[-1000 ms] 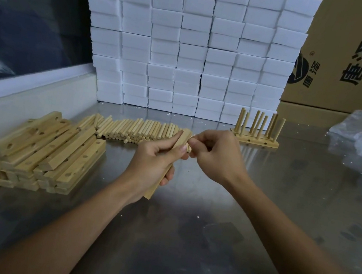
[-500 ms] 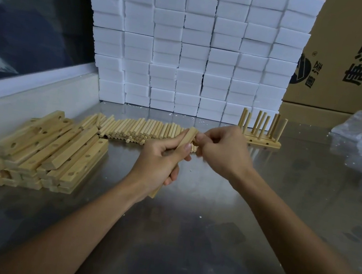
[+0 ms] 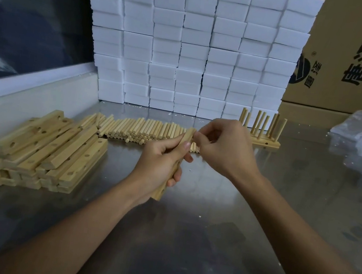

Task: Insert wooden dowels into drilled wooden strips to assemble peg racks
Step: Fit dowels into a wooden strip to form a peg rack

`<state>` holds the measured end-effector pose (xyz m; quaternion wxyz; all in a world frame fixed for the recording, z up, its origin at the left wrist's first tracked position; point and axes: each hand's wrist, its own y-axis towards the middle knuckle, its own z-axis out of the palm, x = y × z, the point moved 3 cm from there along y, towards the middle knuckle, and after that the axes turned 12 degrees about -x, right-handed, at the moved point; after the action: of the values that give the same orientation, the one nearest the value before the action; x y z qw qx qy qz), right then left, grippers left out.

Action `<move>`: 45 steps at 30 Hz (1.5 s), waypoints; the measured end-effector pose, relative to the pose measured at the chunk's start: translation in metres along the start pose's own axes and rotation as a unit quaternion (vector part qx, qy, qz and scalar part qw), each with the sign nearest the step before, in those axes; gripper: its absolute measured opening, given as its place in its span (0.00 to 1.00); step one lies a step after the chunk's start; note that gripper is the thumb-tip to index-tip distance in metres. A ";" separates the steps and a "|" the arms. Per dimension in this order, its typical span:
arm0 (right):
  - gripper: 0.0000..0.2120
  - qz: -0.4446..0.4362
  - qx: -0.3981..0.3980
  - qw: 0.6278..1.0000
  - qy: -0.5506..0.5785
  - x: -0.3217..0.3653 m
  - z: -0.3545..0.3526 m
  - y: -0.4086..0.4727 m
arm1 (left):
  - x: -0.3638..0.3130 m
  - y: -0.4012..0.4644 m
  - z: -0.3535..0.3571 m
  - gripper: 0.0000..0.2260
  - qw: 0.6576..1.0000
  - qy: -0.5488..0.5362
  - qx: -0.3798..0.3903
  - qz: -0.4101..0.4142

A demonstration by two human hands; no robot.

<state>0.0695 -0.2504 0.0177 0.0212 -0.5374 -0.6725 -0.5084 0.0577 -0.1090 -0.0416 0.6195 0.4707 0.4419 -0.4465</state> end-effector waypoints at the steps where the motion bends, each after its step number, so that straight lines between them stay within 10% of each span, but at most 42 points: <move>1: 0.05 -0.008 -0.017 1.000 0.003 0.002 -0.001 0.000 | 0.001 0.000 0.000 0.10 1.000 -0.016 0.004 -0.025; 12: 0.14 0.081 -0.053 0.989 0.110 -0.011 -0.011 0.013 | 0.015 0.010 -0.013 0.09 0.979 -0.107 -0.044 -0.167; 23: 0.06 0.151 0.009 0.986 -0.067 -0.104 0.010 0.000 | 0.024 0.019 -0.025 0.13 0.950 -0.183 -0.084 -0.238; 29: 0.24 0.147 0.060 0.975 -0.157 -0.116 0.028 -0.007 | 0.023 0.021 -0.022 0.12 0.943 -0.219 -0.089 -0.236; 45: 0.08 0.211 0.020 0.967 -0.142 -0.122 0.026 -0.002 | 0.027 0.024 -0.022 0.13 0.944 -0.221 -0.085 -0.228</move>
<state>0.1329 -0.3171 -0.0665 0.0427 -0.7336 -0.5497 -0.3973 0.0839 -0.0875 -0.0670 0.6210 0.1923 0.4260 -0.6292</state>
